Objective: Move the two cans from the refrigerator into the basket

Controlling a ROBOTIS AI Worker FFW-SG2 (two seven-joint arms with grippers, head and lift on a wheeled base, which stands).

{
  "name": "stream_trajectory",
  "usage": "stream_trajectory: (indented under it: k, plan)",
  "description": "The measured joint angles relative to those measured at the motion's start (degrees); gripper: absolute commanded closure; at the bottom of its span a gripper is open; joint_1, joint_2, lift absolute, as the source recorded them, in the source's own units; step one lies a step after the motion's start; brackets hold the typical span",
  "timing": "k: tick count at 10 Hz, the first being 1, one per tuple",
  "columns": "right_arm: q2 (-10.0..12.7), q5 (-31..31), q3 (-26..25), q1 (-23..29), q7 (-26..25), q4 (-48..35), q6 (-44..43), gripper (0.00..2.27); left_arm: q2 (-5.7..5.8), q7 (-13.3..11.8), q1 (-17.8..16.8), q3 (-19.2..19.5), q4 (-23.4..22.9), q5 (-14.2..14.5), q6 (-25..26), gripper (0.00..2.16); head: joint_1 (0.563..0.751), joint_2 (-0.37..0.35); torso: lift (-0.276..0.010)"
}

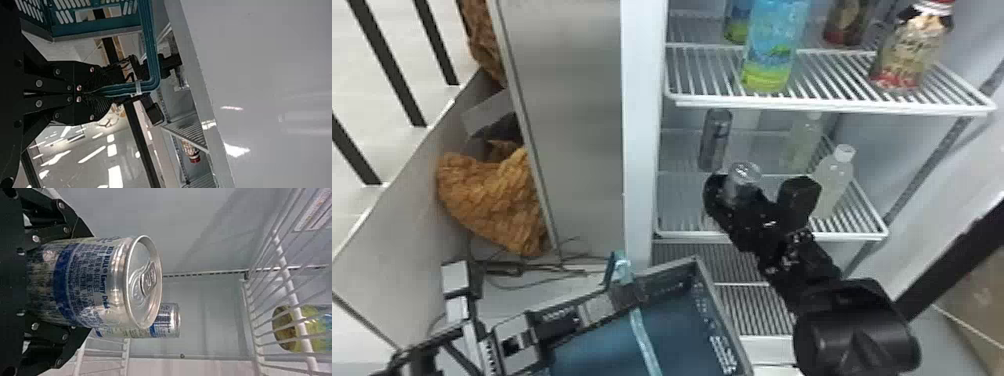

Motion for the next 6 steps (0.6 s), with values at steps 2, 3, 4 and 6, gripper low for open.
stream_trajectory:
  k: [2, 3, 4, 6]
  plan:
    - [-0.3, -0.9, -0.9, 3.3, 0.0, -5.6, 0.4, 1.28, 0.01, 0.0, 0.1, -0.1, 0.0, 0.0, 0.0, 1.21, 0.695, -0.101, -0.219]
    - [-0.6, -1.6, -1.2, 4.8, 0.0, -8.1, 0.8, 1.28, 0.01, 0.0, 0.0, -0.2, 0.0, 0.0, 0.0, 1.21, 0.695, -0.103, -0.219]
    - [-0.9, -2.6, -1.3, 6.8, 0.0, -11.4, 1.7, 1.28, 0.01, 0.0, 0.1, -0.2, 0.0, 0.0, 0.0, 1.21, 0.695, -0.105, -0.219]
    - [-1.6, -4.5, -1.4, 11.4, 0.1, -18.0, 3.9, 1.28, 0.01, 0.0, 0.1, -0.2, 0.0, 0.0, 0.0, 1.21, 0.695, -0.104, -0.219]
